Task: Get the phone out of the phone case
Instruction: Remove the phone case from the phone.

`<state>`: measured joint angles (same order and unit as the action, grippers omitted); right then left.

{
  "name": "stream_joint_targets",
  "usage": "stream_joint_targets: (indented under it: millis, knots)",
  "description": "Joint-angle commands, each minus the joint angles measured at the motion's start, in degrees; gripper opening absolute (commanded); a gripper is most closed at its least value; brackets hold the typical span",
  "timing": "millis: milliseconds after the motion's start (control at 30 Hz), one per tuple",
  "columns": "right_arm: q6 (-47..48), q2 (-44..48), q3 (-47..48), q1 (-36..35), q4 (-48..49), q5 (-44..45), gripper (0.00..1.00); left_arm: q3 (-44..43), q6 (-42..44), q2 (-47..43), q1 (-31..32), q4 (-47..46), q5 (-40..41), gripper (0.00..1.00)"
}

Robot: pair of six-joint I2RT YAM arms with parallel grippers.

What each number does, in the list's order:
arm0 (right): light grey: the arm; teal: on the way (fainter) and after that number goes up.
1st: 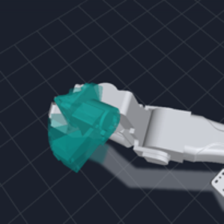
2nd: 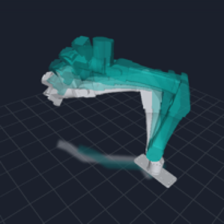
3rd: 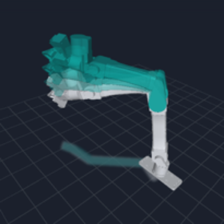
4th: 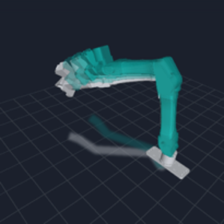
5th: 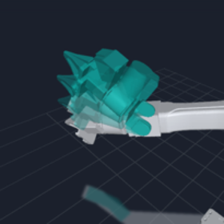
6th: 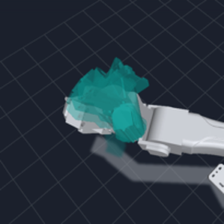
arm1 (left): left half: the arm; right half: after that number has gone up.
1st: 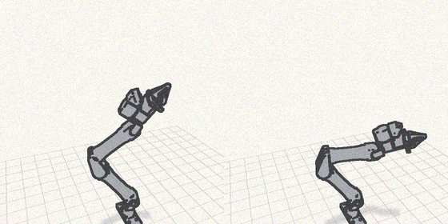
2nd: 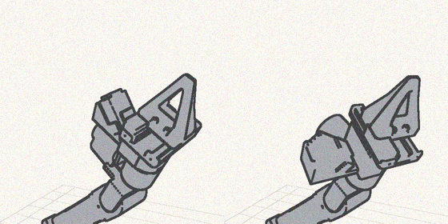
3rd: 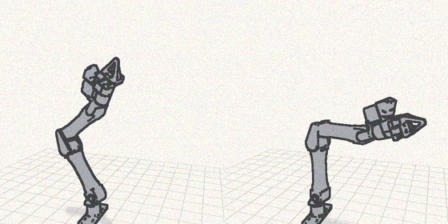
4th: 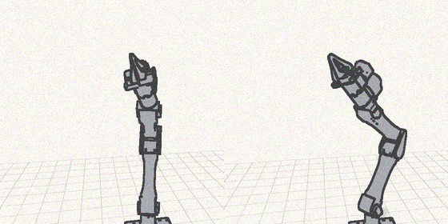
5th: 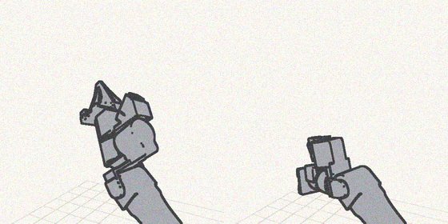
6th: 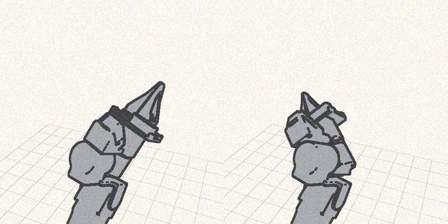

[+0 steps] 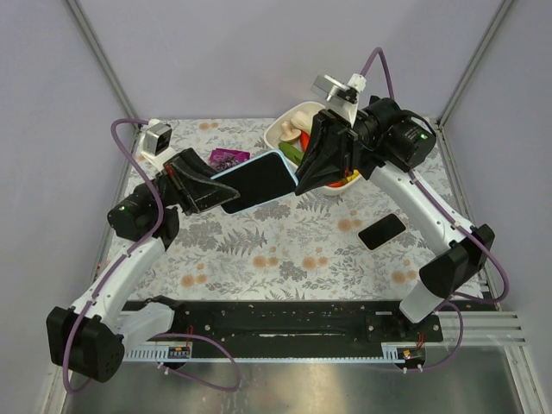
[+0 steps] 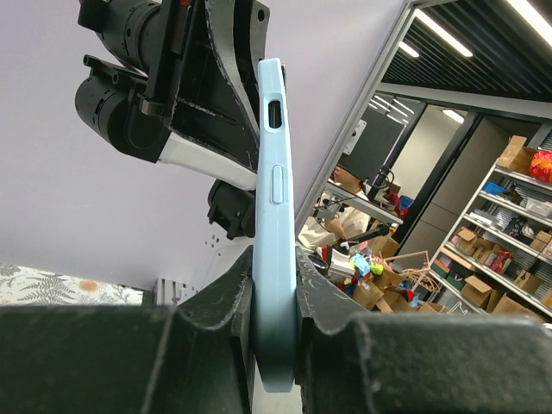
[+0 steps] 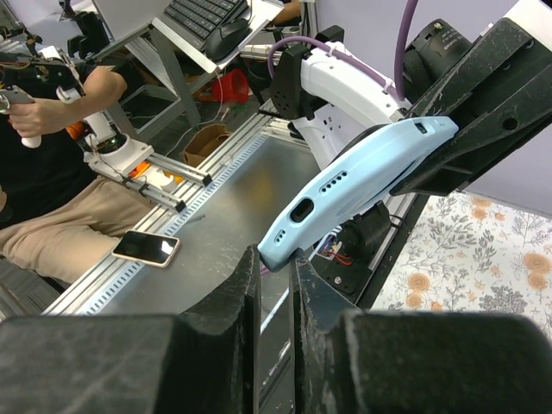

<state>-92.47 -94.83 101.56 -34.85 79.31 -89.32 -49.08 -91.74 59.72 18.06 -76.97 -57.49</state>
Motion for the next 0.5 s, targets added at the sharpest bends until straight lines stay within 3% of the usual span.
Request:
stream_joint_targets:
  millis: [0,467]
  knots:
    - [5.0,-6.9,-2.6,-3.2,4.8,-0.4,0.02,0.6,1.1,1.5,4.3,-14.7,-0.6,0.00]
    - [4.6,-11.7,1.4,-5.0,5.0,0.0,0.02,1.3,-0.9,3.2,6.2,-15.0,3.0,0.00]
